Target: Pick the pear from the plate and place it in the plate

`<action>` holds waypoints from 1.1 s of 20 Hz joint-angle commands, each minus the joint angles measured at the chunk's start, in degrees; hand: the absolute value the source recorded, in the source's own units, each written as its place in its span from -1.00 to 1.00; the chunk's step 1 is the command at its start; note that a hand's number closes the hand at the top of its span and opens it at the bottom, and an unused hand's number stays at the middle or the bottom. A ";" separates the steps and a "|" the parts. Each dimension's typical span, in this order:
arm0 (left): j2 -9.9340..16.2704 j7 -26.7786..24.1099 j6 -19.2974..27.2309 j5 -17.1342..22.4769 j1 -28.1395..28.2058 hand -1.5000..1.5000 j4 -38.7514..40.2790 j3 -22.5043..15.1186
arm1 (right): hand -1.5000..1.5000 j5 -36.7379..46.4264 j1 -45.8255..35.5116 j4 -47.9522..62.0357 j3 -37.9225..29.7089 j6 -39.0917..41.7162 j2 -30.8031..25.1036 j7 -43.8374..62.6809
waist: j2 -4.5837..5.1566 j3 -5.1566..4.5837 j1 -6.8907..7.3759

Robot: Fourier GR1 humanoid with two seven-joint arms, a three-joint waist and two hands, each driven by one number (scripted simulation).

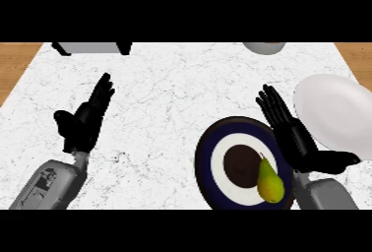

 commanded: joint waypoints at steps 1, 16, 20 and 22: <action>-0.76 2.33 1.96 -2.33 2.15 0.00 -2.97 -0.27 | 1.00 -3.62 -0.03 -1.26 -2.25 3.57 -0.99 3.46 | 1.81 -0.77 0.14; -0.51 4.72 5.17 -1.50 13.83 0.00 0.84 0.08 | -1.00 -4.98 13.37 0.64 -5.93 1.86 -3.53 1.10 | 1.66 -0.42 -1.63; 0.19 4.83 2.76 -1.23 11.25 0.00 2.19 1.91 | -1.00 0.21 13.79 5.02 -3.39 17.69 -12.21 -9.89 | 1.97 -0.74 -0.08; 0.24 8.73 3.91 -2.21 9.97 0.00 0.04 1.17 | -1.00 5.46 12.67 3.71 -2.07 17.49 -15.31 -9.39 | 1.87 -0.75 -0.04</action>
